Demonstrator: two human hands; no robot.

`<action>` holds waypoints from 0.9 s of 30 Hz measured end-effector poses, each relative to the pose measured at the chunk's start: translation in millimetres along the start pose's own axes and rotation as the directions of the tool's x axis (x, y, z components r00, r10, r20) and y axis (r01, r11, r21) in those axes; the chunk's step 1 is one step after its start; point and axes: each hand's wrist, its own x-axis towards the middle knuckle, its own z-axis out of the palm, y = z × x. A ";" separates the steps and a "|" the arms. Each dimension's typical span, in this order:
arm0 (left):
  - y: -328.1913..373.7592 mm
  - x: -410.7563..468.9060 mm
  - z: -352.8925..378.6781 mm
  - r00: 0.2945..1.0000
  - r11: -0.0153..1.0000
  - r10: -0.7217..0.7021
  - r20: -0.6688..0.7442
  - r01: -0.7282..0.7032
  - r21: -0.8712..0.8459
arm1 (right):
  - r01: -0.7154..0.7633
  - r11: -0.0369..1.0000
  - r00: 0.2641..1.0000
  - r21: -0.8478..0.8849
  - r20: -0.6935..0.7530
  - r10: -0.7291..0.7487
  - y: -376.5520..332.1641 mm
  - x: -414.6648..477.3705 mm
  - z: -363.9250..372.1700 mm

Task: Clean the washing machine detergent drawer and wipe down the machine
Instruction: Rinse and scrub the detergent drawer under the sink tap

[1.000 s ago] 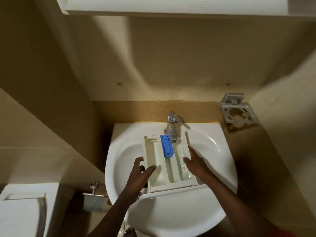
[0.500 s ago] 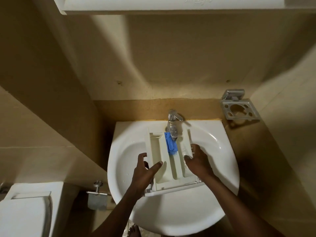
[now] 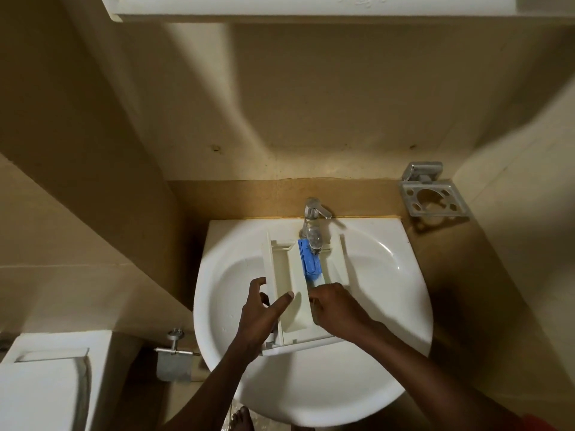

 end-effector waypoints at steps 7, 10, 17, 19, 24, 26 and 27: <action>-6.1 3.0 -2.1 1.000 1.000 0.017 -0.001 -0.017 -0.001 | -0.548 0.253 0.836 0.797 0.527 0.153 -16.7 8.9 -9.6; -6.4 3.2 1.0 1.000 1.000 0.026 -0.002 -0.026 -0.007 | -0.369 0.705 0.876 0.605 0.480 0.045 -8.5 1.4 -5.6; -2.2 3.4 -2.1 0.999 1.000 -0.003 0.032 0.003 -0.003 | -0.350 0.365 0.928 0.863 0.267 0.261 -23.4 13.7 6.1; 0.3 5.8 -4.9 0.999 1.000 0.005 0.039 -0.005 0.000 | -0.330 0.043 0.899 0.943 0.299 0.320 -25.6 10.9 -2.3; -0.7 4.5 -6.6 0.999 1.000 0.012 0.035 -0.012 0.007 | -0.502 0.611 0.863 0.612 0.398 0.311 -25.7 3.5 -6.1; -1.5 2.1 -5.0 0.999 1.000 0.010 0.039 -0.010 0.007 | -0.536 0.606 0.844 0.588 0.392 0.365 -24.2 9.7 -3.9; -1.1 0.9 -4.4 0.999 1.000 0.014 0.038 -0.014 0.010 | -0.542 0.594 0.838 0.595 0.326 0.438 -31.8 11.9 -2.4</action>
